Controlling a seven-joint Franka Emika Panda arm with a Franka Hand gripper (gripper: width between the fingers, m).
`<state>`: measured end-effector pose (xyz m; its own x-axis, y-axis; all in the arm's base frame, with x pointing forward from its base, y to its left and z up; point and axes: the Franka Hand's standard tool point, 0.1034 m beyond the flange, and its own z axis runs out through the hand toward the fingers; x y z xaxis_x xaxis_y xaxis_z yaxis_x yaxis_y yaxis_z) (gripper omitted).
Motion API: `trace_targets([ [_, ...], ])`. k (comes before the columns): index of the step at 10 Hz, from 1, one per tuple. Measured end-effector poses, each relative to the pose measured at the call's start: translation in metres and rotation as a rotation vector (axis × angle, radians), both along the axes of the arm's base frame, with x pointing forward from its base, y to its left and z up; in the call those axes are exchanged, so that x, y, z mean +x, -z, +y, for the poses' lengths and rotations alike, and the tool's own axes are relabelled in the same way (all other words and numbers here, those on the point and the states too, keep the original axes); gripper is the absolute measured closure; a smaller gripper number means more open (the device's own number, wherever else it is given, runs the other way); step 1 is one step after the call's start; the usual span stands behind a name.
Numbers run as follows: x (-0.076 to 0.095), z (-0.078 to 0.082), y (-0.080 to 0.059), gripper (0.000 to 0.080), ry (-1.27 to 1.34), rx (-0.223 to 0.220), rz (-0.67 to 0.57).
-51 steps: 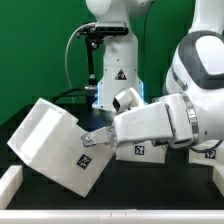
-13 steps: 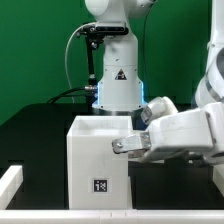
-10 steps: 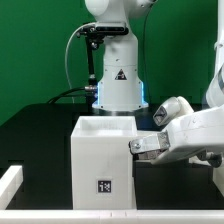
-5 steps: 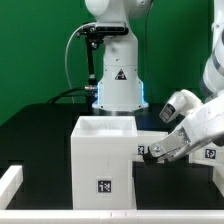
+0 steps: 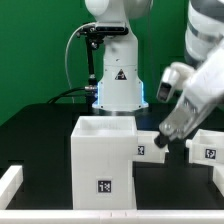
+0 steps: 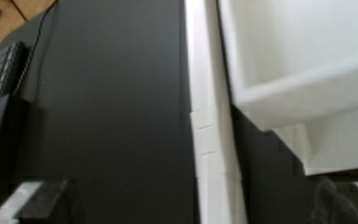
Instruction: Assemble drawer
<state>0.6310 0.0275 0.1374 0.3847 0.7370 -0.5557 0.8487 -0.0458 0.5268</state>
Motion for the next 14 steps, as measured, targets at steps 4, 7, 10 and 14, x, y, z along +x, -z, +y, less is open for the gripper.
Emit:
trace_targets([
  [4,0.016,-0.054,-0.072,0.0151,-0.108,0.13,0.03],
  [7,0.02,-0.069,-0.075,0.0151,-0.235,0.223,0.011],
  [10,0.012,-0.092,-0.078,0.0151,-0.176,0.275,0.041],
  [14,-0.005,-0.07,-0.06,0.0151,0.104,0.215,0.154],
])
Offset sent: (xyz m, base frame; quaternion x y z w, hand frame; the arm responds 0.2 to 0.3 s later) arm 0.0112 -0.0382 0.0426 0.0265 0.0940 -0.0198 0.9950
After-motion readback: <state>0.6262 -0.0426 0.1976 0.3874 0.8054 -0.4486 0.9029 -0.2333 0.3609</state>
